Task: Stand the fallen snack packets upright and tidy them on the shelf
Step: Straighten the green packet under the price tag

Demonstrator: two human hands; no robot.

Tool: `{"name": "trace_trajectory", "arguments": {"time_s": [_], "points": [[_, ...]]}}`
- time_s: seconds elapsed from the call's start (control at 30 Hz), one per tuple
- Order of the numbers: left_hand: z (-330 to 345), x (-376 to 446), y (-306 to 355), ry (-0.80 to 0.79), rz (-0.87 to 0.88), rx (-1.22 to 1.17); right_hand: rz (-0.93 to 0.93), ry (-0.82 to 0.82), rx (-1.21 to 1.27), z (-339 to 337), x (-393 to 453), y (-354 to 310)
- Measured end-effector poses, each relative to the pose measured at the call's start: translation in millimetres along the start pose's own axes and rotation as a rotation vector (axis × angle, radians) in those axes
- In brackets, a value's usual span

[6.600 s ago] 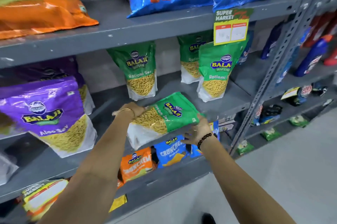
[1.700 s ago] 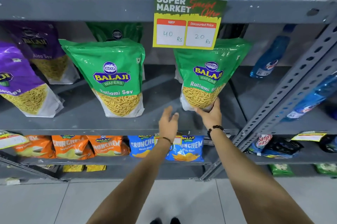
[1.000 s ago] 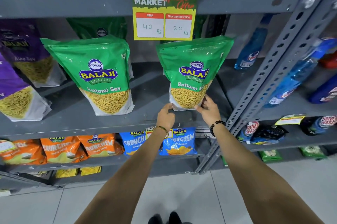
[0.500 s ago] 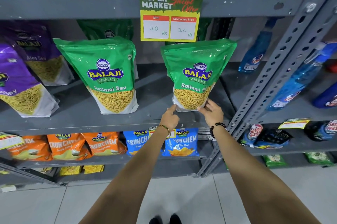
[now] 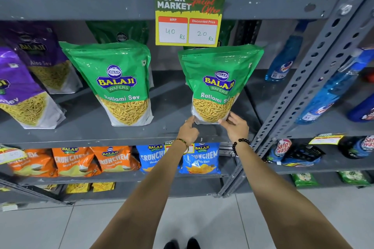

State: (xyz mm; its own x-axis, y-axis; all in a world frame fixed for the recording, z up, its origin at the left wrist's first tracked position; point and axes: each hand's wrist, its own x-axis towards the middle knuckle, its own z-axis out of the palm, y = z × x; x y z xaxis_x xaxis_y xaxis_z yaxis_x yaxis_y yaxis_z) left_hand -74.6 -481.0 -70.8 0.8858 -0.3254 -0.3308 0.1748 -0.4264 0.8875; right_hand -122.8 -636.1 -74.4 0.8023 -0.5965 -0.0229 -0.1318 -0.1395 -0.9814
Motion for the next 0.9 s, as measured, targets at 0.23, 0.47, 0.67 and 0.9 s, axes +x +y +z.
{"name": "trace_trajectory", "arguments": {"time_s": [0.23,0.47,0.67,0.9], "points": [[0.5,1.4,-1.0,0.014,0.035,0.0,0.023,-0.061,0.034,-4.6,0.1,-4.4],[-5.3,-12.4,-0.7,0.05,0.061,-0.015,0.062,0.069,-0.089,-4.1,-10.4,-0.6],[-36.3,-43.1,-34.6,0.279,0.145,0.064,-0.025,0.282,-0.415,14.1,-38.2,4.9],[-128.8,-74.4,-83.5,0.611,0.22,-0.007,-0.224,0.271,-0.541,87.4,-89.4,-6.3]]}}
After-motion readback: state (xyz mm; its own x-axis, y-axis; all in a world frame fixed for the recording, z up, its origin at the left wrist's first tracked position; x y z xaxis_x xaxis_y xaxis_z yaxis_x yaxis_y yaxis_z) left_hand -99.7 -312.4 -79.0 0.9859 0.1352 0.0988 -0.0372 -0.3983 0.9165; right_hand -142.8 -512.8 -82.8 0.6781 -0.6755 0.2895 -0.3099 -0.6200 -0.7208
